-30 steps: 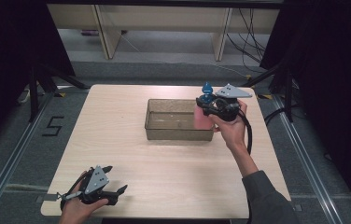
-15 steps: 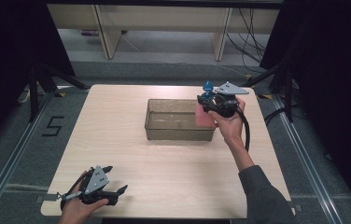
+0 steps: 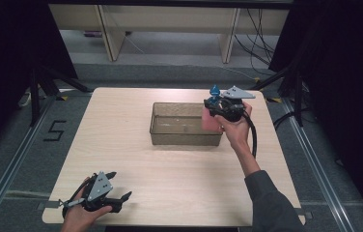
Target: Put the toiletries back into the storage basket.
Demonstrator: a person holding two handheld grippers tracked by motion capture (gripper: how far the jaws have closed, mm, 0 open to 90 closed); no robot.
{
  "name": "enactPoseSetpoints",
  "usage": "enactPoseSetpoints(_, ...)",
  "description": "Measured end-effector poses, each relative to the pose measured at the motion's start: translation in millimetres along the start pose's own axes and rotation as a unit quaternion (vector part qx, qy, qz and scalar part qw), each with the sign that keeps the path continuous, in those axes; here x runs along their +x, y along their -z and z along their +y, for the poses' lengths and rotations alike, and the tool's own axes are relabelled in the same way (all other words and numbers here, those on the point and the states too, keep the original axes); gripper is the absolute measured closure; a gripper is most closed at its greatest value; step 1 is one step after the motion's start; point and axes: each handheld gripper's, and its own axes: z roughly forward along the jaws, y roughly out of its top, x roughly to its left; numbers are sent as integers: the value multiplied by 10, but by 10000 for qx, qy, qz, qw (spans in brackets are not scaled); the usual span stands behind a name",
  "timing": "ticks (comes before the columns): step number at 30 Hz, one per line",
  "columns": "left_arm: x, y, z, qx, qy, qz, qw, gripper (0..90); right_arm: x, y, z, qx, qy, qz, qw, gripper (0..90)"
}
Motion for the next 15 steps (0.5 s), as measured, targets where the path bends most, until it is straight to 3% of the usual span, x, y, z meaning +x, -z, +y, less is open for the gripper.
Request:
enactPoseSetpoints(1, -3, 4, 1, 20, -8, 25, 10000, 150, -15, -11, -15, -8, 120, -11, 9999, 539)
enactPoseSetpoints(4, -2, 1, 1, 20, -9, 20, 10000, 149, -8, -26, -33, 26, 70, -5, 10000, 538)
enactPoseSetpoints(5, -2, 1, 1, 19, -10, 21, 10000, 149, 11, -22, -42, 138, -84, 36, 9999, 539)
enactPoseSetpoints(6, -2, 1, 1, 17, -2, 22, 10000, 150, -7, -43, -53, 38, 31, 68, 10000, 538)
enactPoseSetpoints(8, -2, -4, -2, 5, 0, 14, 10000, 149, 7, -42, -80, 97, -62, 46, 9999, 538)
enactPoseSetpoints(13, -3, -4, -1, -1, 4, 10, 10000, 149, -7, -69, -132, 59, 92, 9, 9999, 538)
enactPoseSetpoints(15, -1, -4, -1, 2, -1, 19, 10000, 150, -8, -67, -139, 131, 49, 70, 9999, 538)
